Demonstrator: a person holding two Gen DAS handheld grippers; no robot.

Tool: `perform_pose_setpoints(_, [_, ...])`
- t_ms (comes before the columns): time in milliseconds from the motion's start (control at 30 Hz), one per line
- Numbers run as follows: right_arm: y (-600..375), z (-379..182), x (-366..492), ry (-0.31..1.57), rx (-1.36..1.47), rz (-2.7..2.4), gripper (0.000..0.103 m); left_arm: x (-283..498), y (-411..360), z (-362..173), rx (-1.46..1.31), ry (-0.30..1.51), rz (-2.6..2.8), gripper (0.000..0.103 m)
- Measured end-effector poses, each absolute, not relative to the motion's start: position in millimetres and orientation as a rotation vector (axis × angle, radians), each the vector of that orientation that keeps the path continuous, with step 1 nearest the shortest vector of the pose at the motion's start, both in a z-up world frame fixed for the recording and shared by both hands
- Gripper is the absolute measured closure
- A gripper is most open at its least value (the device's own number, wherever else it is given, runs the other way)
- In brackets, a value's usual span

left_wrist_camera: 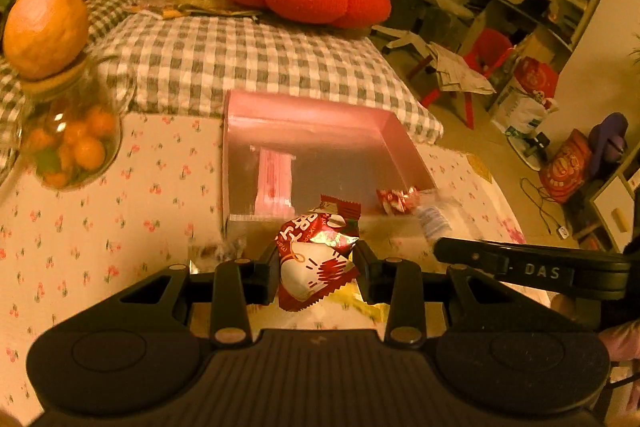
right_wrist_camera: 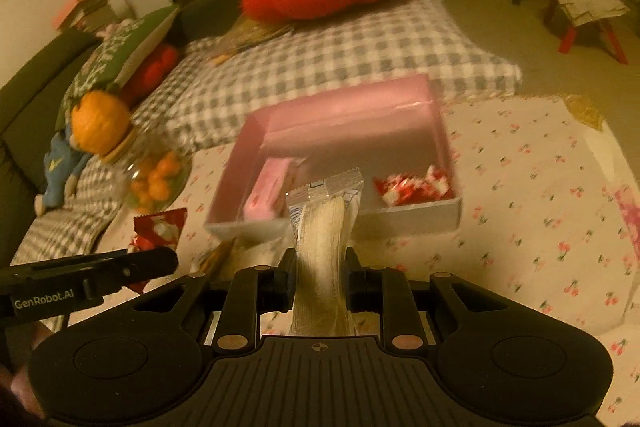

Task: Organize snacks
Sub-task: 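Lift both held snacks and carry them over the silver box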

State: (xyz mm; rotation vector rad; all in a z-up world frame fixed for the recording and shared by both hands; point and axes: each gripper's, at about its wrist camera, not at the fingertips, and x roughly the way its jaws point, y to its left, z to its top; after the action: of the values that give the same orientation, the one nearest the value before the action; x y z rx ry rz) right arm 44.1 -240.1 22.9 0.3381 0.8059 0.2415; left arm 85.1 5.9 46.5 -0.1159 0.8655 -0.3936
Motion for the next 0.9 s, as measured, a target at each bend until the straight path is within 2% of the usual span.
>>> perform_pose_setpoints(567, [-261.0,18.7,127.1,0.78,0.358,0.169,0.082,164.1,-31.1,23.2,-0.087,0.866,-0.395,0.068])
perform_pose_setpoints(900, [-270.6,-3.7,172.8,0.768,0.328,0.175,0.082,189.1,-60.3,-11.1,-0.017,0.922,-0.449,0.068])
